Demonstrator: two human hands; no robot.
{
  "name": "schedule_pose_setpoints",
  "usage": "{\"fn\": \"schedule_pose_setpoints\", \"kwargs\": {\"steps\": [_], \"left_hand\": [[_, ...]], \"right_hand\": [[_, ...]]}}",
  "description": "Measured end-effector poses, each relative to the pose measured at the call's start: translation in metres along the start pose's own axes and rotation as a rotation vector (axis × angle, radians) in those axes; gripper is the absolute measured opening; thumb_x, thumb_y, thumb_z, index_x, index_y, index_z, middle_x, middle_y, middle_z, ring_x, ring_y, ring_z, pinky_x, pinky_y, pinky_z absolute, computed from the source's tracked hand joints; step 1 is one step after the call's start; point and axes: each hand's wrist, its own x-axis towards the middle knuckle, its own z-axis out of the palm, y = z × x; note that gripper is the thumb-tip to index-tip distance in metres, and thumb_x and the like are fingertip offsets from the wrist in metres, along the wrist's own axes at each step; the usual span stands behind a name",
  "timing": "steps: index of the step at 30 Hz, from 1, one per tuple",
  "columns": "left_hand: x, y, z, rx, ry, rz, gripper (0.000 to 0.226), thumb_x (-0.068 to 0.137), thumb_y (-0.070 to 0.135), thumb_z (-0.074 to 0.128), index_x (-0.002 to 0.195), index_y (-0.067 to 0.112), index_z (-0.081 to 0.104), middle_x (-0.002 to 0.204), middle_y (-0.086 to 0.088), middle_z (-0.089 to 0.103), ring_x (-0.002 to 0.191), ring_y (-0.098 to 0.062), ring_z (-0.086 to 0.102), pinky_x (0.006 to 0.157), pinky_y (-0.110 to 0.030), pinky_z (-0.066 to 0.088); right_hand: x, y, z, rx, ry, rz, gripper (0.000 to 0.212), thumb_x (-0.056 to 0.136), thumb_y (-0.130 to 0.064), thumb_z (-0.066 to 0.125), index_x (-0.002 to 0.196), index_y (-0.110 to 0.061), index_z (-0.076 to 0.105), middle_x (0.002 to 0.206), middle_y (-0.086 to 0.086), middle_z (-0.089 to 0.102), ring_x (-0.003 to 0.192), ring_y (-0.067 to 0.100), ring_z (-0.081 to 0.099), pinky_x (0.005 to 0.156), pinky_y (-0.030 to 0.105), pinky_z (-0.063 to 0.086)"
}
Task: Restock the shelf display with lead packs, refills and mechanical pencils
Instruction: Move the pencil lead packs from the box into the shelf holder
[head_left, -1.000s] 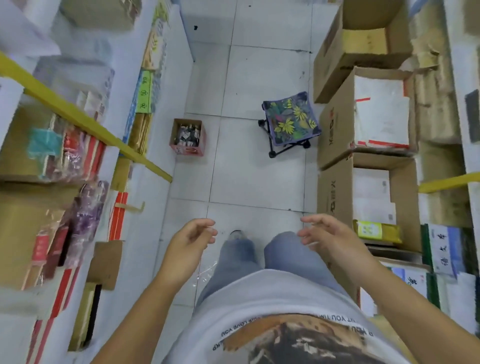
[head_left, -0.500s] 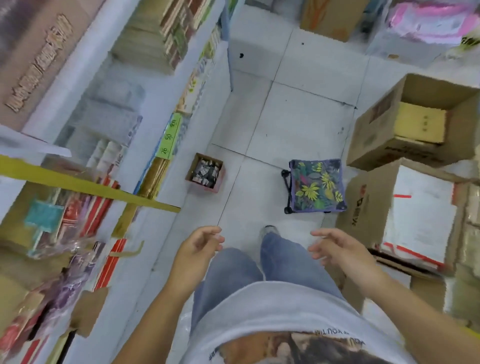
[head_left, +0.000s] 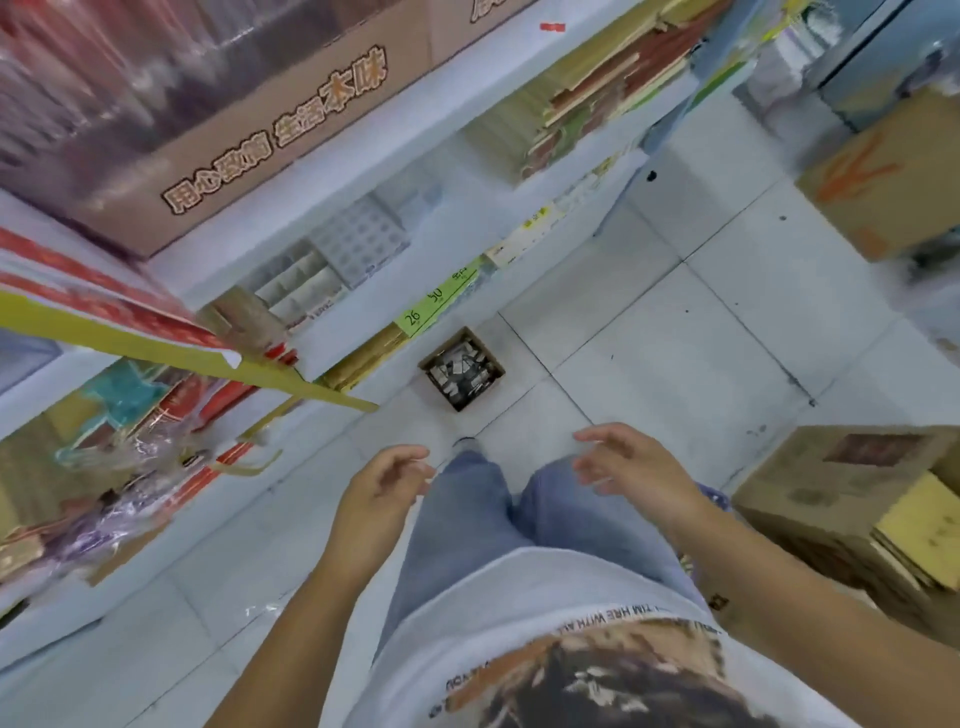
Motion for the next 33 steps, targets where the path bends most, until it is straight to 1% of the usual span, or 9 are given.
{"fn": "schedule_pose_setpoints", "kwargs": {"steps": [8, 14, 18, 20, 21, 24, 27, 30, 33], "left_hand": [[0.029, 0.028, 0.031, -0.154, 0.196, -0.068, 0.021, 0.098, 0.016, 0.056, 0.100, 0.033, 0.068, 0.092, 0.009, 0.075, 0.083, -0.009, 0.071, 0.080, -0.027, 0.052], [0.057, 0.020, 0.085, -0.355, 0.441, -0.229, 0.015, 0.097, 0.018, 0.060, 0.102, 0.030, 0.067, 0.099, -0.001, 0.072, 0.086, -0.013, 0.068, 0.067, -0.009, 0.049], [0.103, 0.001, 0.116, -0.434, 0.485, -0.275, 0.017, 0.096, 0.020, 0.062, 0.105, 0.034, 0.063, 0.095, 0.002, 0.067, 0.090, -0.016, 0.065, 0.079, -0.025, 0.052], [0.135, -0.018, 0.127, -0.445, 0.483, -0.282, 0.018, 0.094, 0.022, 0.062, 0.109, 0.033, 0.063, 0.096, 0.005, 0.066, 0.091, -0.014, 0.064, 0.079, -0.026, 0.053], [0.152, -0.030, 0.133, -0.443, 0.475, -0.284, 0.019, 0.093, 0.024, 0.062, 0.110, 0.032, 0.064, 0.096, 0.007, 0.066, 0.090, -0.011, 0.064, 0.074, -0.022, 0.053], [0.207, -0.081, 0.143, -0.420, 0.451, -0.290, 0.024, 0.093, 0.027, 0.062, 0.117, 0.030, 0.062, 0.100, 0.011, 0.065, 0.089, -0.004, 0.062, 0.063, -0.013, 0.046], [0.266, -0.144, 0.152, -0.395, 0.452, -0.289, 0.026, 0.093, 0.030, 0.063, 0.118, 0.033, 0.059, 0.112, 0.010, 0.064, 0.095, -0.004, 0.062, 0.069, -0.017, 0.043], [0.329, -0.213, 0.166, -0.422, 0.478, -0.283, 0.035, 0.093, 0.033, 0.065, 0.127, 0.035, 0.054, 0.124, 0.009, 0.056, 0.103, -0.007, 0.061, 0.076, -0.015, 0.044], [0.390, -0.277, 0.182, -0.445, 0.486, -0.271, 0.052, 0.095, 0.037, 0.064, 0.142, 0.032, 0.044, 0.137, 0.010, 0.045, 0.121, -0.009, 0.051, 0.092, -0.019, 0.046]], "right_hand": [[0.054, -0.053, -0.040, -0.151, -0.154, 0.014, 0.020, 0.095, -0.005, 0.050, 0.105, -0.015, 0.064, 0.090, 0.011, 0.072, 0.074, 0.017, 0.066, 0.070, 0.026, 0.051], [0.160, -0.096, -0.071, -0.499, -0.456, -0.022, 0.021, 0.095, -0.007, 0.052, 0.106, -0.020, 0.065, 0.088, 0.004, 0.073, 0.072, 0.014, 0.066, 0.066, 0.025, 0.050], [0.235, -0.104, -0.058, -0.710, -0.552, -0.098, 0.020, 0.091, -0.011, 0.057, 0.103, -0.025, 0.065, 0.087, 0.005, 0.071, 0.073, 0.016, 0.065, 0.069, 0.032, 0.049], [0.272, -0.090, -0.039, -0.780, -0.583, -0.108, 0.019, 0.091, -0.014, 0.056, 0.103, -0.028, 0.063, 0.091, 0.006, 0.069, 0.078, 0.017, 0.065, 0.075, 0.033, 0.050], [0.290, -0.079, -0.028, -0.814, -0.592, -0.112, 0.019, 0.092, -0.017, 0.055, 0.103, -0.031, 0.062, 0.094, 0.005, 0.068, 0.081, 0.017, 0.065, 0.076, 0.032, 0.050], [0.352, -0.033, 0.010, -0.919, -0.603, -0.175, 0.019, 0.094, -0.023, 0.051, 0.106, -0.033, 0.060, 0.094, 0.000, 0.066, 0.083, 0.017, 0.065, 0.069, 0.026, 0.048], [0.421, 0.019, 0.056, -0.998, -0.589, -0.257, 0.023, 0.095, -0.024, 0.050, 0.113, -0.032, 0.060, 0.098, -0.008, 0.064, 0.078, 0.012, 0.062, 0.063, 0.018, 0.045], [0.494, 0.068, 0.100, -1.034, -0.573, -0.327, 0.033, 0.094, -0.026, 0.053, 0.125, -0.034, 0.054, 0.118, -0.004, 0.060, 0.082, 0.005, 0.057, 0.055, 0.011, 0.040], [0.559, 0.106, 0.133, -1.052, -0.554, -0.421, 0.042, 0.094, -0.027, 0.054, 0.135, -0.034, 0.047, 0.111, -0.008, 0.055, 0.077, 0.006, 0.057, 0.055, 0.010, 0.041]]}}
